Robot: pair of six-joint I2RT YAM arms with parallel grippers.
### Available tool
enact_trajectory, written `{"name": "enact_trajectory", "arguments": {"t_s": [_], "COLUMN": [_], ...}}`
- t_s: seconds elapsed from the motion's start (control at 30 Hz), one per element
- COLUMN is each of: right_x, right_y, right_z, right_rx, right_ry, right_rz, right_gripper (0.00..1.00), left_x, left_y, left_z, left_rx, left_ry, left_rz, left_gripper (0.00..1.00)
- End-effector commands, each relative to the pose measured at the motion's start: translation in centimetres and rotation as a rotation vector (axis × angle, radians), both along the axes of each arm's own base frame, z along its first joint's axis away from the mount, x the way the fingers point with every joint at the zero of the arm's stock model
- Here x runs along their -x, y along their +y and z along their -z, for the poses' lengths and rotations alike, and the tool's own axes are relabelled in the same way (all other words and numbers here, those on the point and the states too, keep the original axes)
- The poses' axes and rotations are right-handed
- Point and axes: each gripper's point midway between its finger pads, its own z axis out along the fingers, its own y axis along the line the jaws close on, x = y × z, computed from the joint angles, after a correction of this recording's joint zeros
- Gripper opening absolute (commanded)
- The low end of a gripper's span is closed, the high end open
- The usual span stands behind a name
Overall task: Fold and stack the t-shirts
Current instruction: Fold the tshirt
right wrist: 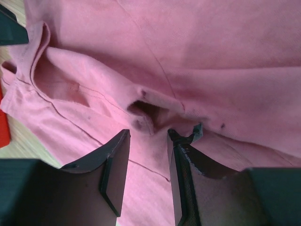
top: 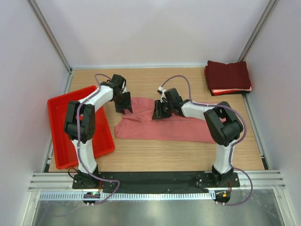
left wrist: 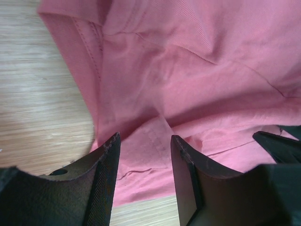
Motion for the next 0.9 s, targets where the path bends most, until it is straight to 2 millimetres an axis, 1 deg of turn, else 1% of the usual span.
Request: {"name": "enact_trajectory", "arguments": {"t_s": [0.0,0.17,0.27,0.37,0.5,0.6,0.63,0.67,0.7,0.73,0.77,0.8,0.87], "right_x": [-1.9,-2.6,-2.7,-2.6,-2.7,-2.5,-2.4,-2.5,-1.8,-1.6,-1.8,-0.8,-0.2], "right_y": [1.7,2.5,2.8,3.1,3.1,3.1,3.2,3.3,2.8,2.6,2.7,2.0,1.8], "right_z": [-1.8,-2.0,-2.3,-2.8,-2.6,-2.7,-2.9,-3.4,-3.6,-3.8,-4.7,-4.3,-4.7], "right_rx": [-0.01,-0.026,-0.037,-0.048,-0.039,-0.045,-0.047,-0.051,-0.032,-0.019,-0.018,0.021,0.03], "right_ry": [-0.121,-0.153,-0.157,-0.168,-0.17,-0.159,-0.152,-0.147,-0.114,-0.102,-0.099,-0.044,-0.005], "right_rz": [-0.018,-0.021,-0.02,-0.021,-0.02,-0.016,-0.018,-0.011,-0.009,-0.003,0.002,0.002,-0.002], "right_gripper": [0.45,0.44,0.4,0.39,0.36,0.22,0.09,0.03,0.01,0.01,0.01,0.01,0.01], "left_x": [-1.3,-1.2,-1.2,-1.1,-1.1,-1.0,-1.0,-1.0,-1.1,-1.0,-1.1,-1.2,-1.3], "left_y": [0.6,1.2,1.6,1.7,1.9,2.1,2.2,2.5,2.8,3.1,3.8,4.2,4.6], "left_z": [-1.9,-2.3,-2.2,-2.3,-2.4,-2.8,-3.2,-3.4,-3.5,-4.1,-4.3,-4.7,-5.3], "left_rx": [0.04,0.021,0.017,0.016,0.009,0.0,-0.003,-0.017,-0.03,-0.049,-0.089,-0.105,-0.124], "left_ry": [-0.065,-0.083,-0.077,-0.08,-0.085,-0.093,-0.104,-0.11,-0.119,-0.13,-0.142,-0.153,-0.164], "left_rz": [-0.053,-0.07,-0.081,-0.085,-0.09,-0.093,-0.092,-0.093,-0.09,-0.089,-0.101,-0.1,-0.104], "left_gripper": [0.49,0.49,0.49,0.48,0.48,0.48,0.48,0.49,0.49,0.49,0.5,0.5,0.5]}}
